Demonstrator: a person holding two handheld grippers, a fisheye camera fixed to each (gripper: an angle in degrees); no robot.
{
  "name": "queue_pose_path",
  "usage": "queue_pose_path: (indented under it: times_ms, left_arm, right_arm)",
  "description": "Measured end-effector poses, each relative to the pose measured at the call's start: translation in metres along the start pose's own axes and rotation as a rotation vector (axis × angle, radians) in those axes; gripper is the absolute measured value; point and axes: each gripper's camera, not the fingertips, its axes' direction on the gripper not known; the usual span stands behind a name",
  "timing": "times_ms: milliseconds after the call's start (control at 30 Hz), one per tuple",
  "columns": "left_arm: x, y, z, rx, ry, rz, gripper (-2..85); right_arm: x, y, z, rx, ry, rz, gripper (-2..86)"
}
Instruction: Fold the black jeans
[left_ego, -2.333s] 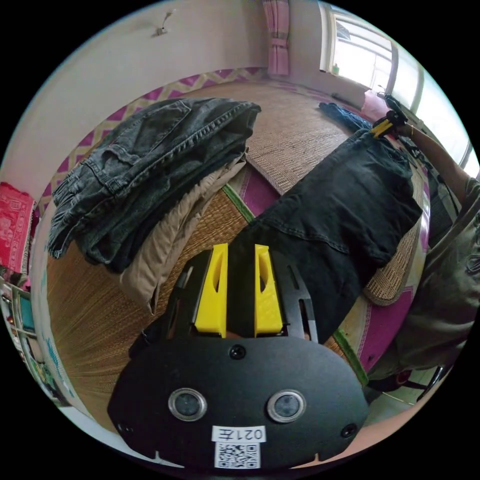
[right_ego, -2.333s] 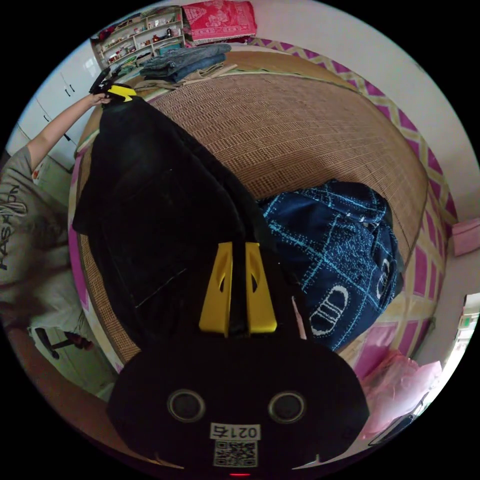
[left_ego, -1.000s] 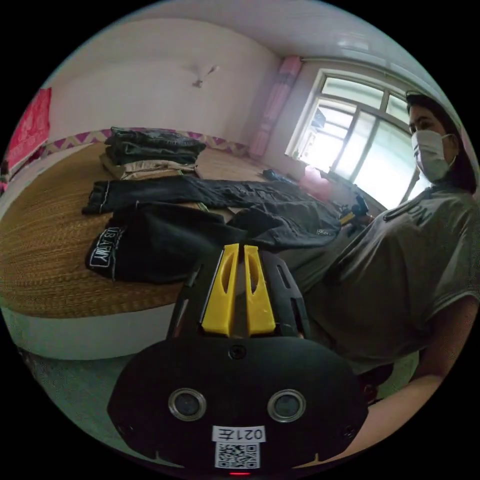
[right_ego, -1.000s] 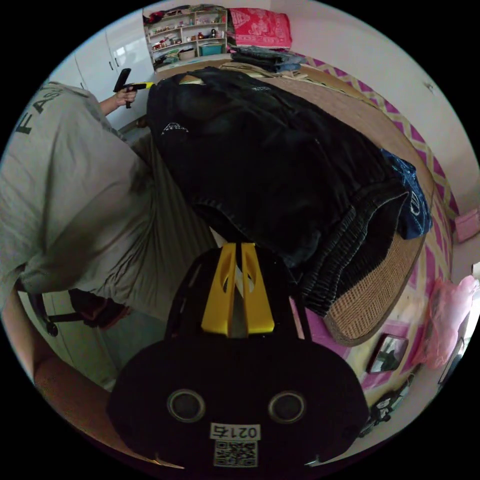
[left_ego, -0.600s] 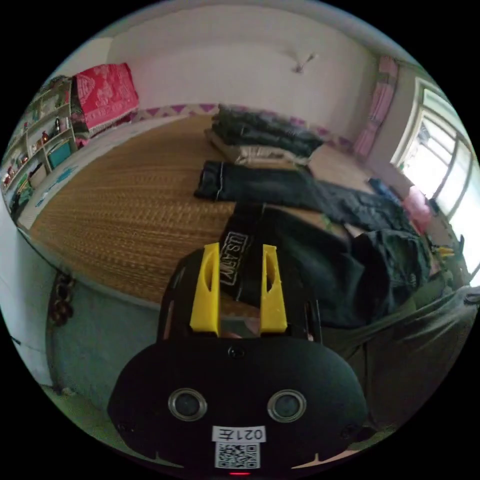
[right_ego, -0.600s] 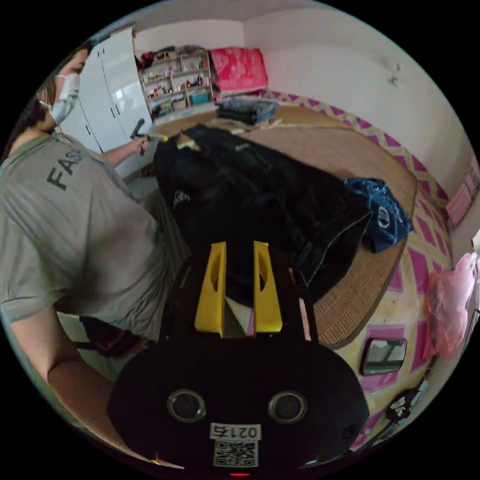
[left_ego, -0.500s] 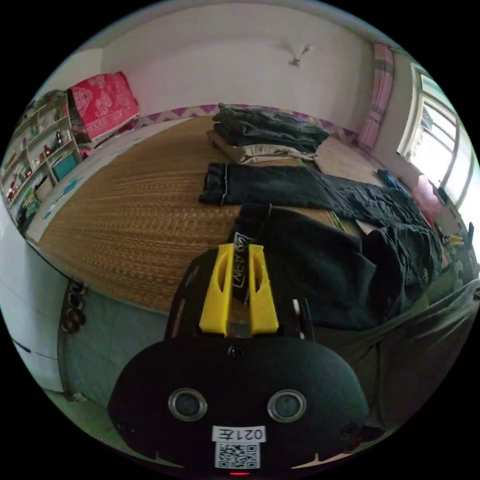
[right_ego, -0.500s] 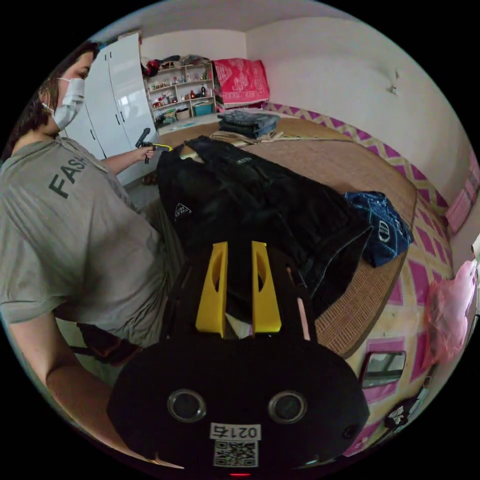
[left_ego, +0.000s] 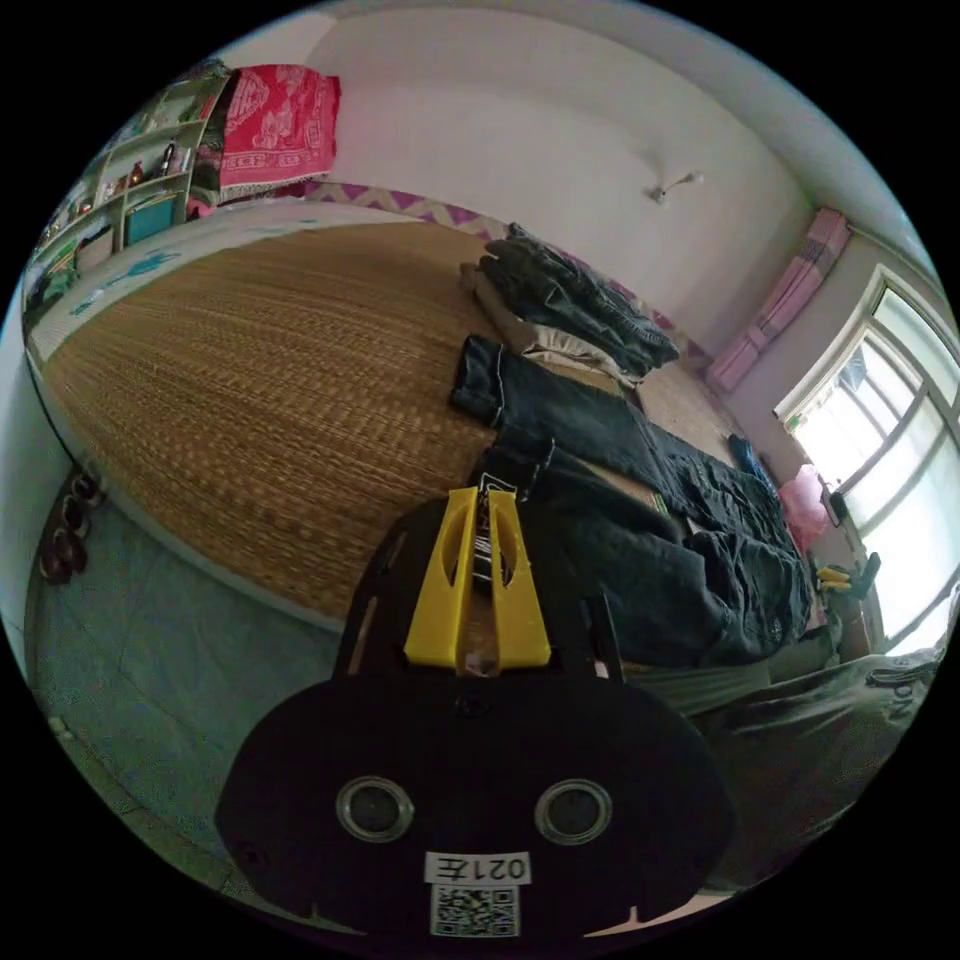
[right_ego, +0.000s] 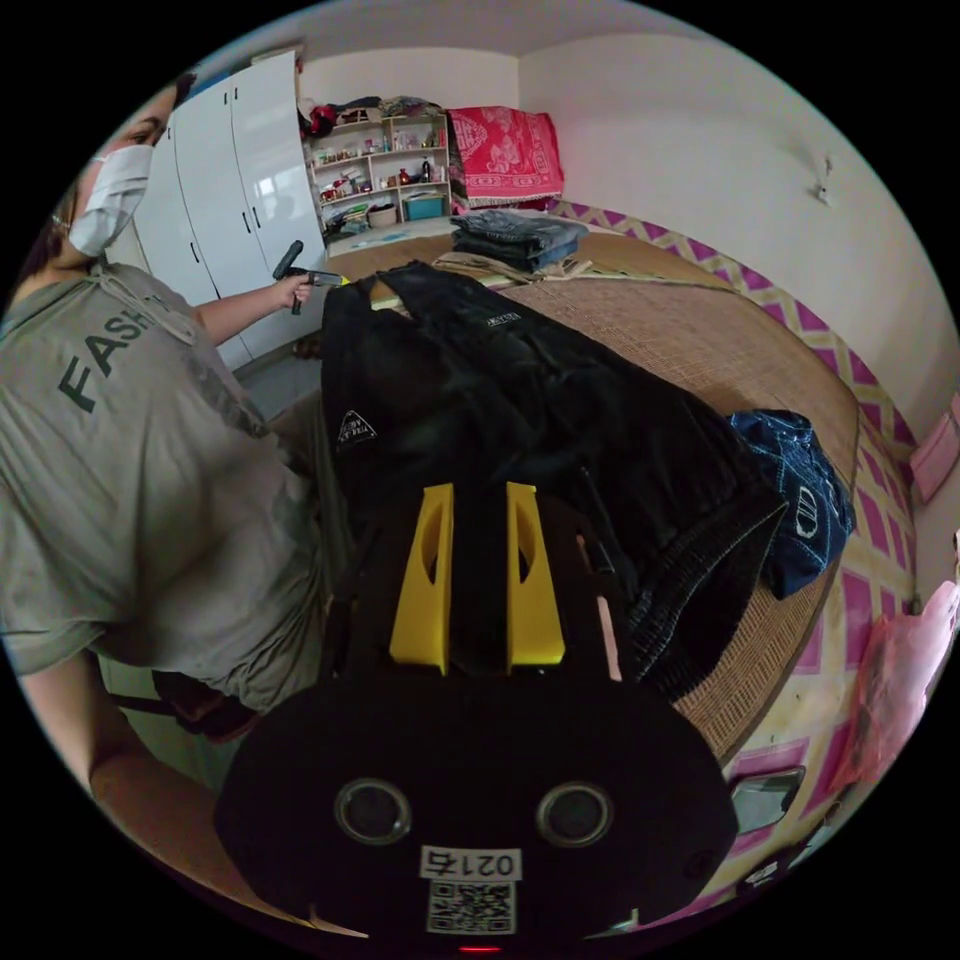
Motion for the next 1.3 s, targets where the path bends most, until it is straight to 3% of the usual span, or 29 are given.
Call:
queue_pose_path:
  times_ms: [67,167,233,300,367,433,500,667,800,900,1067,1233,1300]
  left_arm:
    - [0.004,-0.002,-0.011,0.035,-0.004,0.024,-0.8]
    - [0.023,-0.013,-0.049,0.221,0.062,0.136,-0.9]
    - [0.032,-0.007,-0.097,0.538,0.125,0.194,-0.9]
    - [0.017,-0.003,-0.115,0.641,0.16,0.131,-0.9]
    - [-0.003,-0.006,-0.104,0.525,0.096,0.045,-0.8]
    - [-0.022,-0.008,-0.061,0.217,0.058,-0.008,-0.6]
    - [-0.023,-0.005,-0.037,0.084,0.043,0.023,0.0]
    - [0.003,-0.015,-0.01,-0.039,0.057,0.179,6.6]
    - [0.009,-0.039,0.034,-0.264,-0.032,0.213,12.9]
    - [0.004,-0.044,0.038,-0.26,-0.039,0.186,12.7]
    - [-0.001,-0.042,0.041,-0.286,0.118,0.146,2.1]
    - [0.003,-0.05,-0.034,0.127,0.275,0.182,-0.5]
    - [0.003,-0.05,-0.044,0.181,0.272,0.196,-0.6]
  right_arm:
    - [-0.001,-0.001,0.004,-0.009,-0.002,-0.004,8.5]
    - [-0.001,-0.004,0.006,-0.008,-0.004,-0.004,8.6]
    - [-0.002,-0.006,0.004,0.017,0.004,0.0,8.5]
    - [-0.003,-0.006,0.004,0.036,0.006,0.002,8.4]
    - [-0.005,-0.006,0.007,0.045,0.001,0.003,8.4]
    - [-0.006,-0.005,0.015,0.038,-0.01,0.008,8.5]
    - [-0.007,-0.005,0.022,0.027,-0.02,0.012,8.7]
    - [-0.013,-0.012,0.033,-0.01,-0.029,-0.004,9.0]
    - [-0.019,-0.02,0.039,-0.011,-0.043,-0.012,9.0]
    - [-0.027,-0.024,0.045,-0.022,-0.049,-0.026,9.0]
    - [-0.034,-0.023,0.058,-0.05,-0.06,-0.023,9.0]
    - [-0.033,-0.026,0.063,-0.056,-0.058,-0.005,8.8]
    - [-0.032,-0.029,0.062,-0.042,-0.057,-0.001,8.7]
